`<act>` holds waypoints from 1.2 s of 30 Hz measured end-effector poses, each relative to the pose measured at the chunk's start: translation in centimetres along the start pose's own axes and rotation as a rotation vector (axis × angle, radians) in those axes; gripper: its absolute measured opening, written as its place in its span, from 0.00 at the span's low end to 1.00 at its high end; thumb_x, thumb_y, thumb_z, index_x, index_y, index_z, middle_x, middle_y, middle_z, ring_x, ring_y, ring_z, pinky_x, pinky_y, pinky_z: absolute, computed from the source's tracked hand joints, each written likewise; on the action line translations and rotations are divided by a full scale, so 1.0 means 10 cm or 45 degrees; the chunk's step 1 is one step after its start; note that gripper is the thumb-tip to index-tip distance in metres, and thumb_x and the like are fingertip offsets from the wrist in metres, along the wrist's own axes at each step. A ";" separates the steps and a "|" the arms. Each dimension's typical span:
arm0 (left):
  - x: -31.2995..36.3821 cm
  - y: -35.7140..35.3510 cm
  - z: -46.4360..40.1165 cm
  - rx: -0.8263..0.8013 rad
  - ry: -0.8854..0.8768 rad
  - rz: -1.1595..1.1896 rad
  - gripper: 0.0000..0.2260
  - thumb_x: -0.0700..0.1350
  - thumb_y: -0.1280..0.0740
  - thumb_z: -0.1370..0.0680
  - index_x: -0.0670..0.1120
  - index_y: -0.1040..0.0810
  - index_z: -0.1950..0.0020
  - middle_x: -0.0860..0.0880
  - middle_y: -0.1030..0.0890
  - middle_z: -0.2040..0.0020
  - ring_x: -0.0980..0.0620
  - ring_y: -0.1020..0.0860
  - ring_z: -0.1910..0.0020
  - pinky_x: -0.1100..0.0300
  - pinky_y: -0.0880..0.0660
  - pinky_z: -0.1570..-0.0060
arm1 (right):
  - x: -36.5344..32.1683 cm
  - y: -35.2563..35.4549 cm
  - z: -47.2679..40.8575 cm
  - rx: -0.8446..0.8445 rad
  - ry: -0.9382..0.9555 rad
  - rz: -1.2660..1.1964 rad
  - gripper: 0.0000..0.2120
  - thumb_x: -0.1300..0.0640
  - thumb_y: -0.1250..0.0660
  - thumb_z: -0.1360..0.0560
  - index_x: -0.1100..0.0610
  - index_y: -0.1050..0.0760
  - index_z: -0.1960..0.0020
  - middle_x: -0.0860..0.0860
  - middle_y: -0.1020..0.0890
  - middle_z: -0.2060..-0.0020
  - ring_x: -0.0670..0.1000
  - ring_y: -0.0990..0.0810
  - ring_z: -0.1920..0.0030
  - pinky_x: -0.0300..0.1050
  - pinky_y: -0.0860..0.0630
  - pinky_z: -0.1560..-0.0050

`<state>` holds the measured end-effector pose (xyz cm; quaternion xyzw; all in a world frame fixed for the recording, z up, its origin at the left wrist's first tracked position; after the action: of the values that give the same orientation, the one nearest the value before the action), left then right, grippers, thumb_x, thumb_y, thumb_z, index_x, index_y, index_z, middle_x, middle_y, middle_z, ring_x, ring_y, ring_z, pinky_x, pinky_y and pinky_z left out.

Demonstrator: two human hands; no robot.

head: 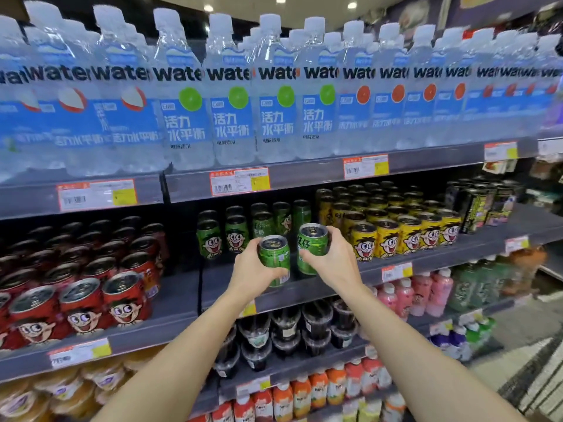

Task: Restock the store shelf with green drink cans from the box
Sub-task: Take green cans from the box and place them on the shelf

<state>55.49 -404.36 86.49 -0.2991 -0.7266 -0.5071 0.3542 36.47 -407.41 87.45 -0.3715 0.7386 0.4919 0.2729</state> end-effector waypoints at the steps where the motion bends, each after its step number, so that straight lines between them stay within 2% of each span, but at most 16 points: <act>1: 0.00 -0.05 -0.03 0.000 0.010 -0.009 0.39 0.48 0.19 0.37 0.49 0.32 0.30 0.53 0.22 0.44 0.53 0.22 0.46 0.59 0.26 0.49 | 0.05 -0.01 -0.06 -0.013 0.000 -0.006 0.34 0.46 0.24 0.32 0.54 0.33 0.31 0.50 0.21 0.41 0.52 0.22 0.41 0.45 0.26 0.45; 5: -0.01 -0.23 -0.12 0.033 0.066 -0.042 0.40 0.47 0.19 0.37 0.47 0.32 0.29 0.53 0.24 0.46 0.51 0.25 0.42 0.60 0.29 0.48 | 0.29 -0.08 -0.22 -0.075 -0.012 -0.026 0.35 0.47 0.23 0.33 0.54 0.33 0.31 0.50 0.21 0.41 0.52 0.22 0.41 0.46 0.26 0.44; 8: 0.00 -0.35 -0.16 0.087 0.089 -0.040 0.37 0.45 0.20 0.36 0.46 0.31 0.31 0.54 0.24 0.49 0.55 0.26 0.48 0.64 0.31 0.51 | 0.44 -0.14 -0.29 -0.116 0.011 -0.025 0.36 0.46 0.23 0.33 0.54 0.33 0.30 0.50 0.22 0.40 0.53 0.23 0.39 0.47 0.26 0.42; 14: -0.05 -0.55 -0.29 0.102 0.121 -0.079 0.37 0.46 0.19 0.37 0.47 0.31 0.31 0.54 0.22 0.50 0.51 0.22 0.46 0.56 0.24 0.45 | 0.61 -0.19 -0.44 -0.131 0.023 -0.069 0.35 0.47 0.23 0.33 0.54 0.33 0.31 0.51 0.22 0.40 0.53 0.24 0.39 0.48 0.26 0.41; 20: -0.17 -0.72 -0.34 0.065 0.061 0.009 0.37 0.44 0.21 0.33 0.50 0.35 0.29 0.52 0.21 0.43 0.54 0.23 0.44 0.62 0.29 0.46 | 0.81 -0.27 -0.42 -0.114 0.044 -0.120 0.35 0.47 0.25 0.31 0.54 0.34 0.29 0.49 0.23 0.39 0.50 0.24 0.38 0.47 0.26 0.41; 23: -0.24 -0.75 -0.32 0.043 0.027 0.041 0.36 0.45 0.22 0.32 0.54 0.37 0.29 0.54 0.20 0.43 0.54 0.22 0.44 0.61 0.27 0.44 | 0.82 -0.30 -0.36 -0.044 0.075 -0.157 0.32 0.47 0.26 0.29 0.51 0.34 0.29 0.47 0.24 0.39 0.49 0.24 0.40 0.46 0.27 0.44; 26: -0.27 -0.80 -0.29 0.082 -0.020 -0.014 0.36 0.50 0.24 0.31 0.58 0.39 0.29 0.55 0.22 0.40 0.54 0.23 0.42 0.56 0.26 0.42 | 0.83 -0.33 -0.32 -0.025 0.091 -0.151 0.31 0.48 0.27 0.28 0.50 0.35 0.29 0.46 0.25 0.39 0.49 0.25 0.40 0.43 0.30 0.47; 30: -0.25 -0.82 -0.26 0.147 -0.020 -0.022 0.36 0.54 0.25 0.31 0.58 0.40 0.28 0.55 0.23 0.37 0.53 0.24 0.40 0.53 0.26 0.41 | 0.84 -0.33 -0.31 -0.035 0.100 -0.111 0.34 0.46 0.28 0.28 0.51 0.38 0.27 0.47 0.25 0.36 0.50 0.25 0.38 0.43 0.30 0.46; 36: -0.25 -0.89 -0.23 0.211 -0.054 -0.160 0.33 0.53 0.27 0.28 0.55 0.40 0.29 0.52 0.26 0.36 0.50 0.26 0.40 0.56 0.28 0.46 | 0.84 -0.32 -0.29 -0.045 0.081 -0.075 0.35 0.46 0.26 0.30 0.51 0.38 0.29 0.49 0.24 0.38 0.52 0.24 0.39 0.48 0.26 0.46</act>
<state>50.32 -409.40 80.35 -0.2334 -0.7907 -0.4599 0.3298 34.15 -413.20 80.32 -0.4132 0.7269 0.4846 0.2569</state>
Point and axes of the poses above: each hand's wrist, its own z-axis away from the middle knuckle, its own y-axis out of the back of the hand, x = y × z, the point moved 3 cm from there along -z, towards the middle knuckle
